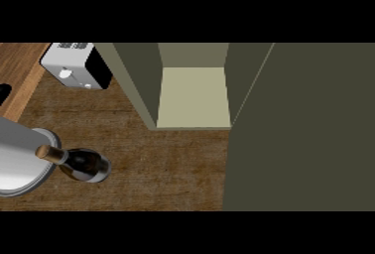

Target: Pick up the wine, place it into the cabinet and close the cabinet

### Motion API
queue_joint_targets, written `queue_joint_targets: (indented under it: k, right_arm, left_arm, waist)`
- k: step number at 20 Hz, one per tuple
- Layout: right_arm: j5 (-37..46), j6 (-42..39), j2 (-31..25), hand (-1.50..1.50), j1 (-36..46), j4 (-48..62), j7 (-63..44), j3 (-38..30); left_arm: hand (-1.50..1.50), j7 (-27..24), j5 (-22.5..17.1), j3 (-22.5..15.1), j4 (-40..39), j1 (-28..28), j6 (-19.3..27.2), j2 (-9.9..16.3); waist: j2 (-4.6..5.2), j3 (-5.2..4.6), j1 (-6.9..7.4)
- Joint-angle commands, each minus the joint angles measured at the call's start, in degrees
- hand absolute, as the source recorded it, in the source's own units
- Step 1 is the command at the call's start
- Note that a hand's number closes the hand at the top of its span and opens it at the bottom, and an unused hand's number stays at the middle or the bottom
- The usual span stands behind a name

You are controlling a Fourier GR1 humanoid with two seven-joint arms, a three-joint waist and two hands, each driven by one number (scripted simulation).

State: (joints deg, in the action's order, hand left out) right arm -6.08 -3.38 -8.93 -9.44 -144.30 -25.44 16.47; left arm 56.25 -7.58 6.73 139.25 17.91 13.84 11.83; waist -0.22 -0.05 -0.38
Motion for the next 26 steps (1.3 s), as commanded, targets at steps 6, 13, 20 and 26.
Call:
queue_joint_targets:
  k: [6, 13, 20, 26]
  right_arm:
    - [-5.2, 0.54, -1.82, -1.5, -4.42, -14.75, -5.51, -0.81]
    - [-1.49, 2.2, -1.14, -1.5, -4.49, -15.98, -7.24, 4.02]
    - [-5.98, 1.81, -1.48, -1.5, -1.96, -13.19, -5.78, -0.8]
    - [-2.67, 2.86, -1.19, -1.5, -0.46, -12.96, -5.95, 2.18]
  left_arm:
    - [-1.5, -4.71, -10.57, 10.9, -2.42, -5.51, -7.26, 3.28]
    - [-1.5, -8.73, -14.35, 16.86, -7.25, -9.11, -11.31, 4.31]
    - [-1.5, -17.09, -15.09, 16.98, -14.56, -13.55, -17.21, 1.58]
    - [-1.5, -25.28, -14.87, 17.81, -21.48, -19.04, -23.69, -0.51]
  waist:
    - [-0.07, -0.05, 0.07]
    - [-0.11, -0.05, -0.08]
    - [0.11, 0.02, -0.24]
    - [0.09, -0.03, -0.25]
